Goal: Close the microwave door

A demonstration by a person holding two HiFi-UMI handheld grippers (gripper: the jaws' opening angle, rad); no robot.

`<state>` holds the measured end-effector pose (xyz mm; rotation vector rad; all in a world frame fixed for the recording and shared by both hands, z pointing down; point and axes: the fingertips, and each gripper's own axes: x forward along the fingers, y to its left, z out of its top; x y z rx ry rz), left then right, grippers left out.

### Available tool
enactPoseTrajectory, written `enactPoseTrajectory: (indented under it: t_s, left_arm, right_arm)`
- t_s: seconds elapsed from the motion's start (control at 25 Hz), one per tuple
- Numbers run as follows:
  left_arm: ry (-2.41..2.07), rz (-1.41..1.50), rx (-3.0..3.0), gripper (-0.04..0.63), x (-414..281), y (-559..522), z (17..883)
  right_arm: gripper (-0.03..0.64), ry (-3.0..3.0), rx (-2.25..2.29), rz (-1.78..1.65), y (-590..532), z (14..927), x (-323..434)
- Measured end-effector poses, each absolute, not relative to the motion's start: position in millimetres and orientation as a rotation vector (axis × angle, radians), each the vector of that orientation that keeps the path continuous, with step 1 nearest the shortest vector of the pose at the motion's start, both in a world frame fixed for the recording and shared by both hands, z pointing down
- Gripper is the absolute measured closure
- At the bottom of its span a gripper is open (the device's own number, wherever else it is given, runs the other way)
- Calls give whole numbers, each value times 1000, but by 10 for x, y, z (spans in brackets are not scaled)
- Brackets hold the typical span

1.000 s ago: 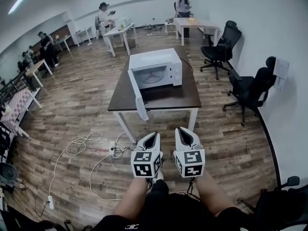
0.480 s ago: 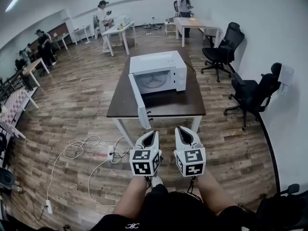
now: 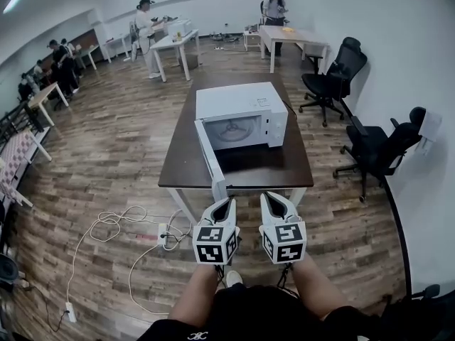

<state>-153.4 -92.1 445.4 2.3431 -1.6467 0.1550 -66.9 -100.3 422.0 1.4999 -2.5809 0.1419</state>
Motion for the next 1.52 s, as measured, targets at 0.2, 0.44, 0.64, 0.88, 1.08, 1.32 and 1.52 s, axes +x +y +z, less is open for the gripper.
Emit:
enactPoseTrajectory:
  t_s: [0.2,0.44,0.64,0.88,1.08,1.32,1.52]
  left_arm:
    - [-1584,166,2387,584,-1767,-1290,4469]
    - [-1471,294,2456,584,-1968,-1639,4626]
    - [-1395,319,2474,550,-2134,-1796,4791]
    - [-1299,353,2517,461,-2233,-1870,4963]
    - [-1226,366,2532,396,-2219,-1872,5173]
    - [-1213,470,2510,382,-2235,-1905,5462]
    - [-1202,524,2492,380,-2250,-1963,5621]
  right_arm:
    - [609,-2569,1482,138,-1402,4255,-928]
    - [607,-2545,1514,167,-1874,4308,-1088]
    - [607,-2515,1547,210,-2141,4400,-1099]
    - [607,-2491,1548,263,-2315,4534,-1089]
    - [607,-2486,1519,280,-2421,4686,-1064]
    - [607,-2491,1474,295,-2500,4766,-1116]
    - [607,-2485,1467,298,-2553,4790,-1137]
